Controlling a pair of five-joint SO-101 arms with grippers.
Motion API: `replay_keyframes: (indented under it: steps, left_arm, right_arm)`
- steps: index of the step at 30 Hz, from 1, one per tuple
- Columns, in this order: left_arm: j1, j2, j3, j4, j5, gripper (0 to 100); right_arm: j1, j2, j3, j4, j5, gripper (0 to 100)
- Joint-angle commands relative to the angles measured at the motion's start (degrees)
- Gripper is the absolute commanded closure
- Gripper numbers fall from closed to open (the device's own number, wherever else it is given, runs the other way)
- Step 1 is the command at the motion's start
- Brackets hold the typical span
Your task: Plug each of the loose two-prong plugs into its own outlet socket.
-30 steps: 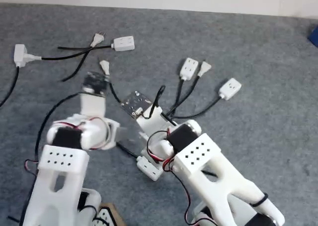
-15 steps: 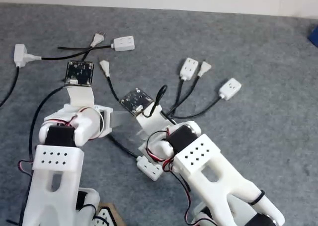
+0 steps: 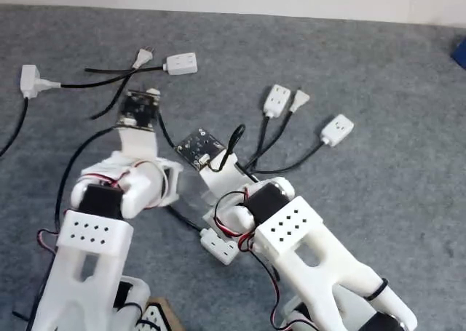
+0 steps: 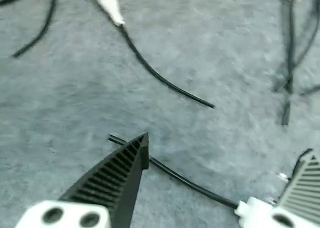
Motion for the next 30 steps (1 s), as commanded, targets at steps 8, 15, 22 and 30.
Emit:
replay_keyframes:
  steps: [8,15,22,30]
  left_arm:
    - [4.53,-0.66,4.09,0.53,0.18,57]
    - [4.53,-0.31,4.26,0.18,0.09,57]
    - [3.21,-0.22,4.26,-0.18,0.09,57]
    - [1.1,-0.22,7.87,-5.01,0.09,57]
  right_arm:
    - [0.75,-1.71,-18.77,12.44,-0.35,99.1]
    - [0.84,-1.01,-22.37,15.78,-0.09,99.1]
    - [0.84,-1.01,-19.65,20.35,2.55,99.1]
    - [9.71,-1.01,-11.03,20.0,10.55,99.1]
